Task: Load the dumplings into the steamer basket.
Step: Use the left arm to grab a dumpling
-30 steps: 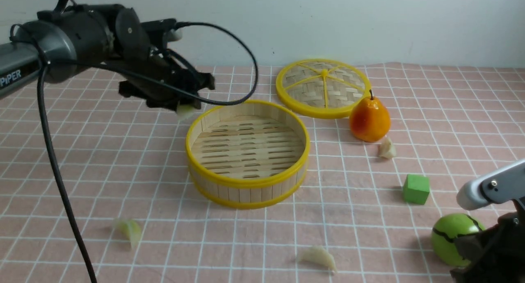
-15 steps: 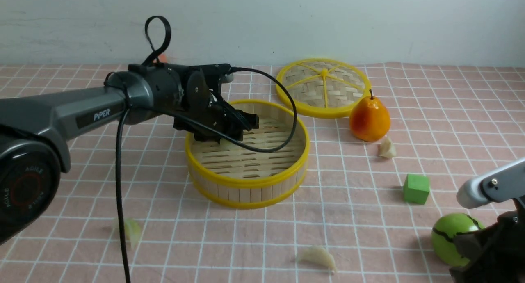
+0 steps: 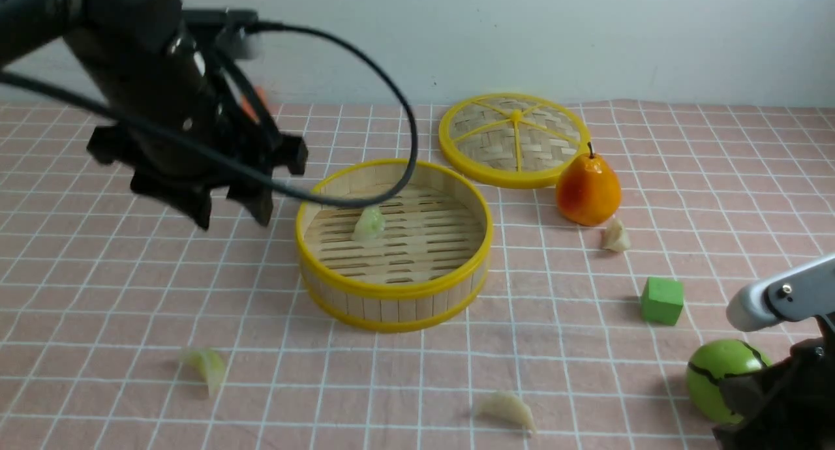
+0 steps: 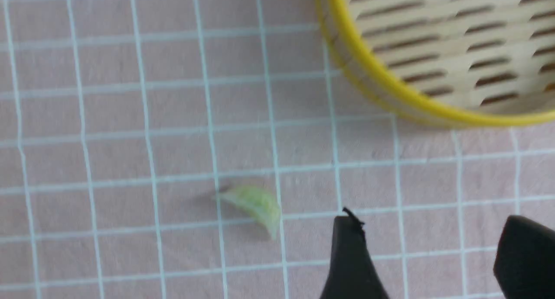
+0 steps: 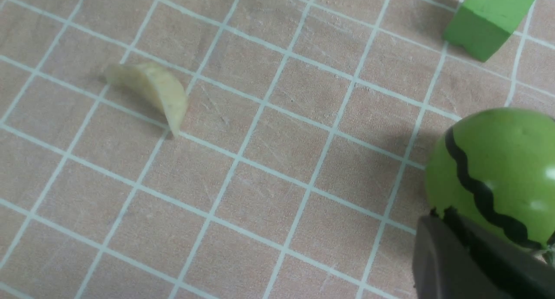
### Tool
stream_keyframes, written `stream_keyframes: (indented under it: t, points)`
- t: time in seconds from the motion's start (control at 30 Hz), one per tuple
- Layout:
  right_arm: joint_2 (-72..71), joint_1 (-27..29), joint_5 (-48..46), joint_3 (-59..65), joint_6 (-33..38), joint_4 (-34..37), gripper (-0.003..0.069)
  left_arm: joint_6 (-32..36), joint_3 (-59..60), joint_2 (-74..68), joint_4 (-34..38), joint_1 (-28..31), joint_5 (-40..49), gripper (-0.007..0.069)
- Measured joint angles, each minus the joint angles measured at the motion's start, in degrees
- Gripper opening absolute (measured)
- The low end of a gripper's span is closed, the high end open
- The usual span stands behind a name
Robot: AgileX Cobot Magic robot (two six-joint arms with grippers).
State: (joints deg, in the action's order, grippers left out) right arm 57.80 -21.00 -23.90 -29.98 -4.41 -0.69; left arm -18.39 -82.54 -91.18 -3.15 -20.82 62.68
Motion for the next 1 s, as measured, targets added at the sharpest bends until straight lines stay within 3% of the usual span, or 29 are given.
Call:
stream_keyframes:
  t: [0.03, 0.1, 0.2, 0.3, 0.43, 0.7, 0.8, 0.9, 1.0]
  points:
    - [0.0, 0.0, 0.01, 0.0, 0.0, 0.06, 0.0008, -0.83, 1.86, 0.5, -0.08, 0.0, -0.7, 0.0424]
    - [0.0, 0.0, 0.27, 0.0, 0.0, 0.69, 0.0011, -8.73, 12.94, 2.54, -2.58, 0.0, -12.63, 0.042]
    - [0.0, 0.0, 0.38, 0.0, 0.0, 1.67, 0.001, -21.48, 21.88, 2.5, -8.35, 0.0, -22.68, 0.0419]
    - [0.0, 0.0, 0.39, 0.0, 0.0, 2.09, 0.001, -32.67, 26.06, 0.96, -14.92, 0.0, -27.46, 0.0417]
    - [0.0, 0.0, 0.39, 0.0, 0.0, 2.22, 0.0013, -41.61, 27.23, -2.95, -21.07, 0.0, -28.9, 0.0417]
    - [0.0, 0.0, 0.39, 0.0, 0.0, 3.62, 0.0016, -43.9, 27.18, -11.4, -22.93, 0.0, -30.91, 0.0399]
    - [0.0, 0.0, 0.39, 0.0, 0.0, 4.11, 0.0019, -42.58, 27.0, -11.5, -23.23, 0.0, -31.31, 0.0344]
    - [0.0, 0.0, 0.39, 0.0, 0.0, 4.27, 0.0022, -39.4, 26.19, -11.29, -23.23, 0.0, -30.96, 0.0196]
    - [0.0, 0.0, 0.39, 0.0, 0.0, 4.27, 0.0024, -36.66, 24.64, -9.68, -22.3, 0.0, -30.61, 0.0195]
